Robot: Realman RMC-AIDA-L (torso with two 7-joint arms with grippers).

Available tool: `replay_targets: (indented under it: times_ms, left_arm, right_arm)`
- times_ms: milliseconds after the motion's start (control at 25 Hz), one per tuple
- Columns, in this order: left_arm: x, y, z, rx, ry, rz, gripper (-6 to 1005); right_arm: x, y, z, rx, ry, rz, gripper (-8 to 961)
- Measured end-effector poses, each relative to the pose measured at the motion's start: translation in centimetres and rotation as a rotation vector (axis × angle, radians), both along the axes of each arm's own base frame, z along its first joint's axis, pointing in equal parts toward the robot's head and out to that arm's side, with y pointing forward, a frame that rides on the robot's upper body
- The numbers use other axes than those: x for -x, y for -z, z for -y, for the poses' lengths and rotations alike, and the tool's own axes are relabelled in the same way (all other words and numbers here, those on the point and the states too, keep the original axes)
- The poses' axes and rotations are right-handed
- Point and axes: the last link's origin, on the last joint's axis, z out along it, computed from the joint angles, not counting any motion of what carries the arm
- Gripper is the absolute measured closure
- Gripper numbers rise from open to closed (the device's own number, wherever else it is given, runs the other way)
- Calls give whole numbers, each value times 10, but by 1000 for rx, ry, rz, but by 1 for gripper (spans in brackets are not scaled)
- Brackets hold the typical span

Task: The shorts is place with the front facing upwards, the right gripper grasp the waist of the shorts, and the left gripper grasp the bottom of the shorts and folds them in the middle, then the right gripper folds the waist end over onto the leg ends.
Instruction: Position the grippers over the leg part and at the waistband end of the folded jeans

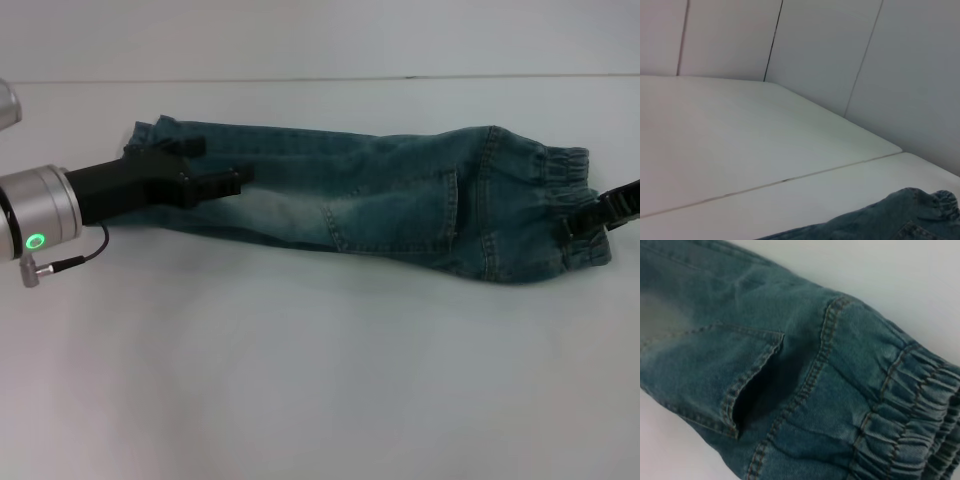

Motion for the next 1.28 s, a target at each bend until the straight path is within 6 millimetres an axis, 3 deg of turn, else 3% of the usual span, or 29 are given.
replay_targets:
  times_ms: [840, 1280]
  left_arm:
    - [3, 5, 1, 5, -27, 21, 80]
    - [-2, 4, -3, 6, -21, 27, 80]
  right_arm:
    - [8, 32, -6, 51, -80, 30, 43]
    - [14, 23, -4, 83, -120, 27, 48]
